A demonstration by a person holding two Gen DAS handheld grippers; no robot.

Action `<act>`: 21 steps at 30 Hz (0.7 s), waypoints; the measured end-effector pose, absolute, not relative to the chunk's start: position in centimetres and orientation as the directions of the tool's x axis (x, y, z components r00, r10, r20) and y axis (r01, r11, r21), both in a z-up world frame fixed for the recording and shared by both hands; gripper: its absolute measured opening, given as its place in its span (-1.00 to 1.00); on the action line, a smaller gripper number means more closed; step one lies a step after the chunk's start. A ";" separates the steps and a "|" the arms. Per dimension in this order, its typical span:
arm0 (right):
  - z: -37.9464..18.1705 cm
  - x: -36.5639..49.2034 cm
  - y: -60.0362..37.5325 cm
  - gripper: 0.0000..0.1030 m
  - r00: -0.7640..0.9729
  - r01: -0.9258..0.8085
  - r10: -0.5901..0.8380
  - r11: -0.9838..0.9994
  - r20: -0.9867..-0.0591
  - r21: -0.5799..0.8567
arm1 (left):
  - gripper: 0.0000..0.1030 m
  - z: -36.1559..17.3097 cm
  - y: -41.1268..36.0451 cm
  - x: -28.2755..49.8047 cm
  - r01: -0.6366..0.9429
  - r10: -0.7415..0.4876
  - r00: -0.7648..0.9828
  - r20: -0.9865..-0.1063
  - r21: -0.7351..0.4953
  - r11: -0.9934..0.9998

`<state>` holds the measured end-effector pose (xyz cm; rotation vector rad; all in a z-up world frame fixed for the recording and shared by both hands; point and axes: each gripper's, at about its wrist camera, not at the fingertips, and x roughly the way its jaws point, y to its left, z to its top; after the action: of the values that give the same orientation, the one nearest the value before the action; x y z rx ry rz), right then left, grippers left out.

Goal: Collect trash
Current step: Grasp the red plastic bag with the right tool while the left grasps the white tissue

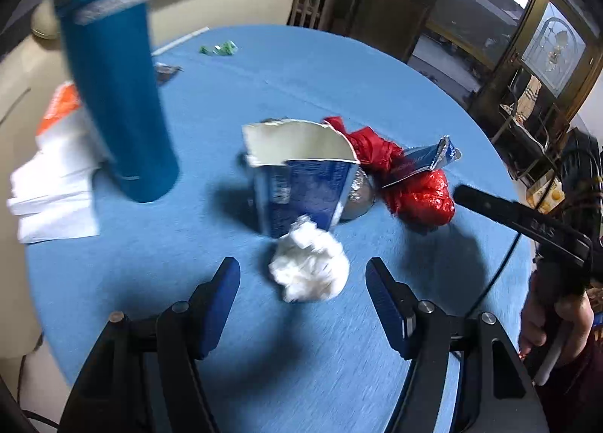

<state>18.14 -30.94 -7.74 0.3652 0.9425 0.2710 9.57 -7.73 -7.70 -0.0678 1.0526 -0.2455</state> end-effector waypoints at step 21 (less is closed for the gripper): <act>-7.4 15.2 -30.4 -0.05 0.555 -0.105 0.422 0.891 -0.717 0.442 | -0.17 -8.4 -10.0 6.4 0.201 -0.261 0.463 -0.847 -0.187 0.962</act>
<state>15.16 -30.37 -7.41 0.3716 0.9360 0.3197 6.43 -10.00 -8.35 -0.0632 1.0523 -0.2841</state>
